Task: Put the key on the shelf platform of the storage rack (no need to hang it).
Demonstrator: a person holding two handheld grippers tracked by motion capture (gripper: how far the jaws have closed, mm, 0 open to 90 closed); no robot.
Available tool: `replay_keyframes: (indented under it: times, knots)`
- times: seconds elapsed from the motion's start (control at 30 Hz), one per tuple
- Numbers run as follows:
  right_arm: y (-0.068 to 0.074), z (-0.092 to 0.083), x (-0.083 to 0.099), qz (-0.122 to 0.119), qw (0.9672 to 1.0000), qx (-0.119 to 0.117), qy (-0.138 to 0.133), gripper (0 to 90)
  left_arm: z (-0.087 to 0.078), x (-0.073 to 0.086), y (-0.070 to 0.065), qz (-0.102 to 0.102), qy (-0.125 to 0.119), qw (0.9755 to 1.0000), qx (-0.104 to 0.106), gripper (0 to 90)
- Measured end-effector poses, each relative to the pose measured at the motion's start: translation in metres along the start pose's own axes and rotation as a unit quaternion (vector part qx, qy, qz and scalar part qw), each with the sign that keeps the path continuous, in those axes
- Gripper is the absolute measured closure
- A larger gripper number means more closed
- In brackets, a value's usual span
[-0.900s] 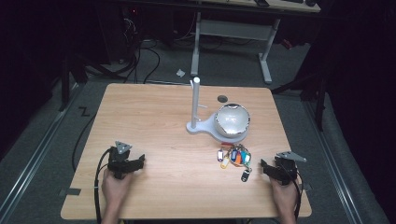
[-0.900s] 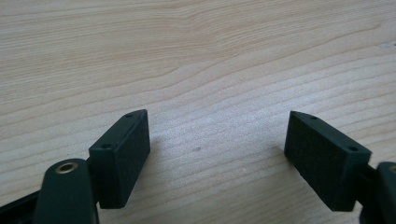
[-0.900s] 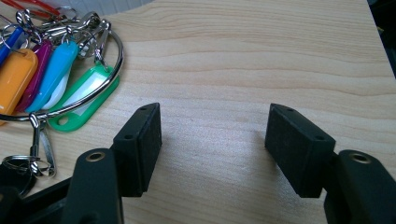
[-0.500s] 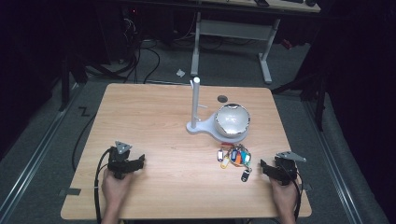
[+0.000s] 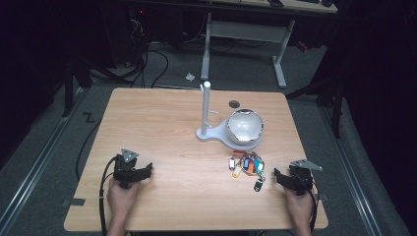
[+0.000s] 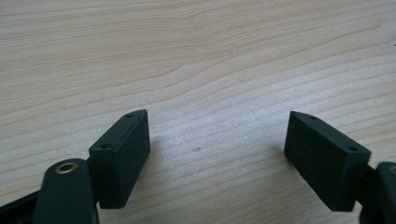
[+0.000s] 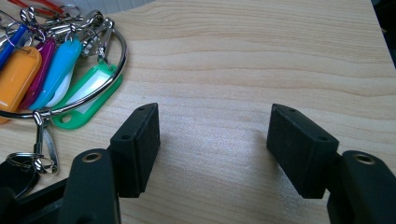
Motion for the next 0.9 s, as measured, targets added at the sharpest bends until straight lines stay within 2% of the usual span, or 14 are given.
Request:
replay_keyframes:
  times: [0.5, 0.57, 0.7, 0.9]
  knots:
    - [0.000, 0.000, 0.000, -0.001, 1.0000, -0.004, 0.001, 34.2, 0.000, 0.000, 0.000, 0.001, 0.001, 1.0000, 0.000, 22.8]
    - [0.000, -0.001, 0.000, 0.000, 1.0000, -0.006, 0.002, 34.7, 0.000, 0.000, 0.000, 0.000, 0.001, 1.0000, 0.000, 22.7]
    - [0.002, -0.004, 0.000, 0.021, 0.9996, -0.017, 0.006, 37.9, 0.000, 0.000, 0.000, 0.000, 0.001, 1.0000, 0.000, 22.7]
    - [0.010, -0.010, -0.007, 0.013, 0.9995, -0.030, 0.001, 40.0, 0.000, 0.000, 0.000, 0.000, 0.001, 1.0000, 0.000, 22.7]
Point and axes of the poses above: each handheld gripper's, and its own axes: z roughly forward along the jaws, x roughly out of its underside, y roughly to its left, the point moved 9 cm from there along z, roughly forward along the jaws, and after that the axes turned 7 degrees about -y, right-handed, at the moved point
